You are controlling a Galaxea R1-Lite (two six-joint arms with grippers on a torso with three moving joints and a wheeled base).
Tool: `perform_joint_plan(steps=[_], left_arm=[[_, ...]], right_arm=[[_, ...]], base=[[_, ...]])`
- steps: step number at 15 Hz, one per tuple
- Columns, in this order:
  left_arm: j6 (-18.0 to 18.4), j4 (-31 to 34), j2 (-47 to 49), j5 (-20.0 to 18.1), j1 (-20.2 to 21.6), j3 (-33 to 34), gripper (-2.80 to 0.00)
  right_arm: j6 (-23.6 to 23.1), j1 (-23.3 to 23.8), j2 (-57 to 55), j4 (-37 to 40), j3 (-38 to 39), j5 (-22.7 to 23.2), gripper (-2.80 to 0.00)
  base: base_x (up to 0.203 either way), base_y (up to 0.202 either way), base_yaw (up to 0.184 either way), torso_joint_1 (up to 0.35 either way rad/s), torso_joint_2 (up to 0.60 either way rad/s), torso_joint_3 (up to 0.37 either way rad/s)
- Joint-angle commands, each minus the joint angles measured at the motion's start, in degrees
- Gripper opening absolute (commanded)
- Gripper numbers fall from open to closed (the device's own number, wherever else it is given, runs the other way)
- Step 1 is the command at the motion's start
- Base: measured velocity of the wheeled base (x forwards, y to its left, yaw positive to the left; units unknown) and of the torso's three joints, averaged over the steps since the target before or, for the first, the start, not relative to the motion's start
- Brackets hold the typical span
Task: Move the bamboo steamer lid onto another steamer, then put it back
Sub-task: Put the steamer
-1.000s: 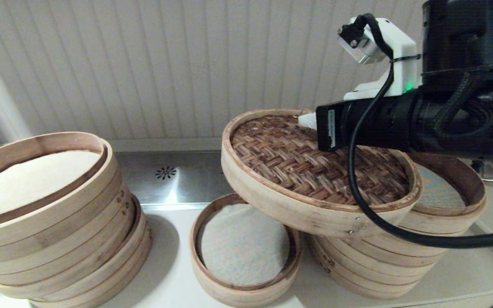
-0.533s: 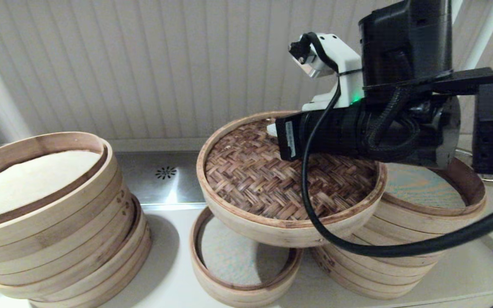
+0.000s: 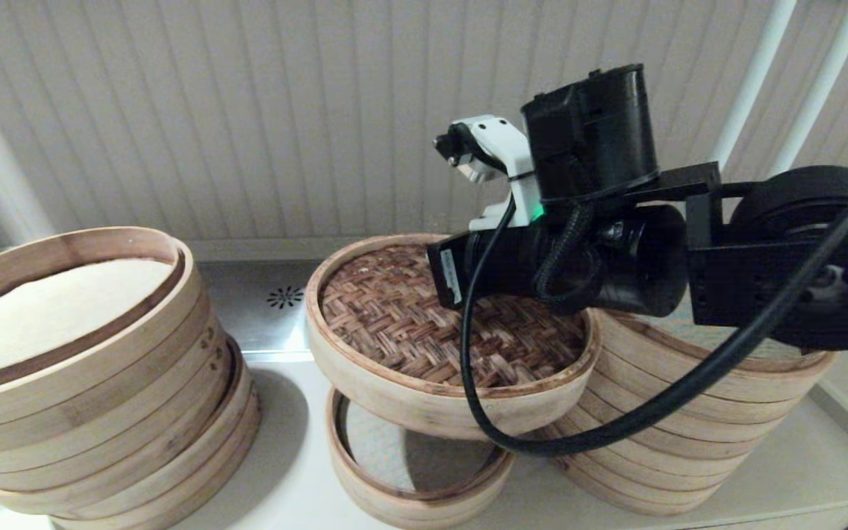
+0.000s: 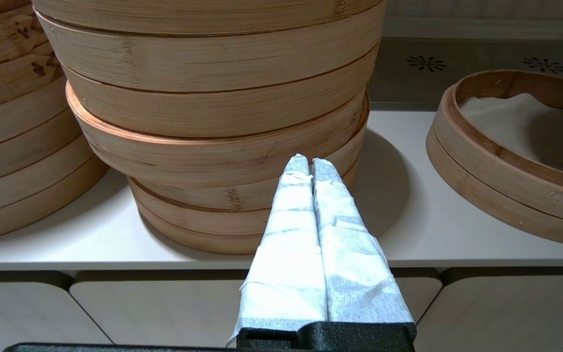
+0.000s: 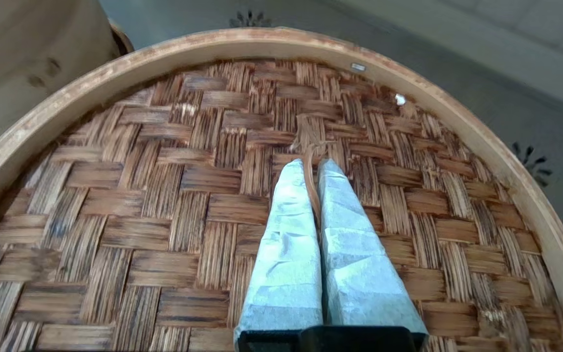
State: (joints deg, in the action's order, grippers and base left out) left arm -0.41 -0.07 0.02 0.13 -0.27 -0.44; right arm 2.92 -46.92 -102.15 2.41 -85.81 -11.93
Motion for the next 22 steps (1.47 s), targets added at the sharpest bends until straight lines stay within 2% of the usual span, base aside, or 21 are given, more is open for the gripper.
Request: perform_joint_plan(steps=[1,5,19,22], left_arm=[[0.0,0.0,0.0,0.0,0.0,0.0,-2.8],[0.0,0.0,0.0,0.0,0.0,0.0,-2.8],[0.0,0.0,0.0,0.0,0.0,0.0,-2.8],[0.0,0.0,0.0,0.0,0.0,0.0,-2.8]], right_arm=[[0.3,0.2,-2.7,-0.3,0.1,0.0,-2.8],[0.9,0.2,-7.1,-5.7,0.6,-0.1,-2.8],[2.1,1.6,-12.8,-10.0,4.7,1.1,-2.8],[2.0,2.1,-13.6,-16.3,8.4,1.1,-2.8]], base=[[0.0,0.0,0.0,0.0,0.0,0.0],[0.0,0.0,0.0,0.0,0.0,0.0],[0.0,0.0,0.0,0.0,0.0,0.0],[0.0,0.0,0.0,0.0,0.0,0.0]])
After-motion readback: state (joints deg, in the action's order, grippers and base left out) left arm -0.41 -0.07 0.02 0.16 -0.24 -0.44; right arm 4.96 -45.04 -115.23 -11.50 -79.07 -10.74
